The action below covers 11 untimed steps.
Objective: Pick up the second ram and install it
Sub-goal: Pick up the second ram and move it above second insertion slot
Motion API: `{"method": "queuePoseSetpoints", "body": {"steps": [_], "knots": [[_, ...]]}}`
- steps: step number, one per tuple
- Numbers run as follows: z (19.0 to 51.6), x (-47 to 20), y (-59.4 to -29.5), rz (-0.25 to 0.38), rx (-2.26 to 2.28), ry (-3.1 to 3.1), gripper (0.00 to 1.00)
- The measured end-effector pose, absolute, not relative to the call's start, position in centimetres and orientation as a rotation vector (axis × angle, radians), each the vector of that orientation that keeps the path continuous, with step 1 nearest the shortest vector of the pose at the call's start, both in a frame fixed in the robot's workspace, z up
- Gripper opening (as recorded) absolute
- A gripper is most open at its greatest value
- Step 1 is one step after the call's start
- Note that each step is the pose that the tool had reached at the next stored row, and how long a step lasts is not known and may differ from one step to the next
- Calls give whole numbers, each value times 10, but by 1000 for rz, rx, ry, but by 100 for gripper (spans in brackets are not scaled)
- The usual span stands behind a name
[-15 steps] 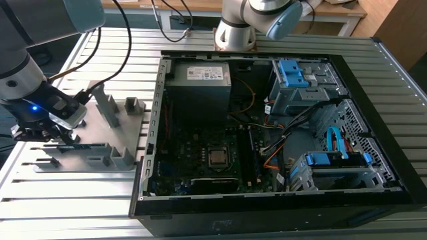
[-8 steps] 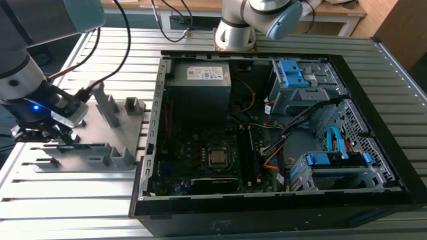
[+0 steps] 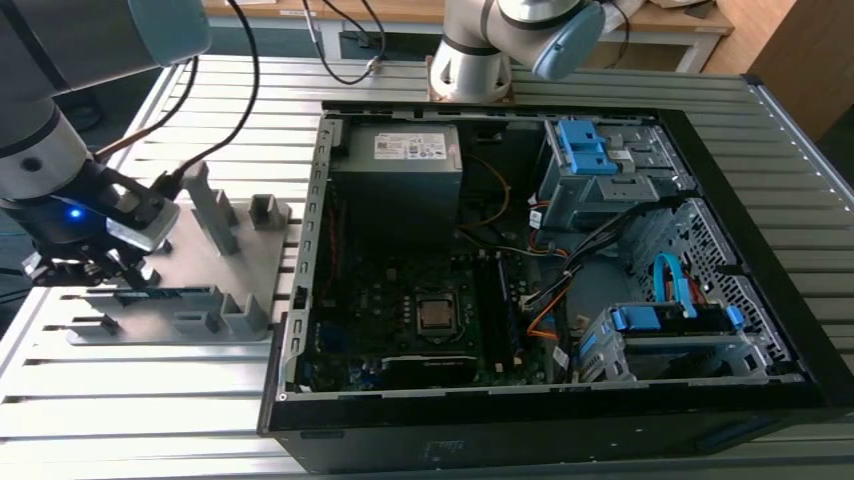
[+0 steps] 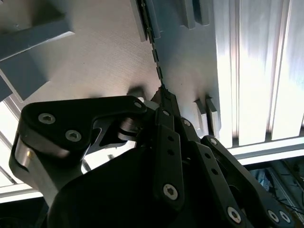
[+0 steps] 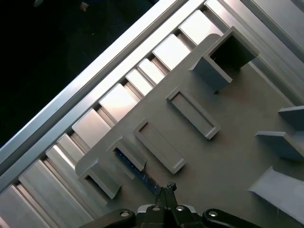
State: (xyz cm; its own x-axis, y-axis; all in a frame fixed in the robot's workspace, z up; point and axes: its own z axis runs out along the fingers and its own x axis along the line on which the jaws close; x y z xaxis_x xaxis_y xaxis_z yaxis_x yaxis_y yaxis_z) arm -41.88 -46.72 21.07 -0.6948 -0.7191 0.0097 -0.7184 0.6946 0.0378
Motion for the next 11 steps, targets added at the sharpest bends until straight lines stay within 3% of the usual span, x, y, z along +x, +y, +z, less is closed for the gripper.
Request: {"method": "queuePoseSetpoints", "body": {"steps": [11], "knots": [[211, -419, -467, -47, 1344, -2812, 10]]}}
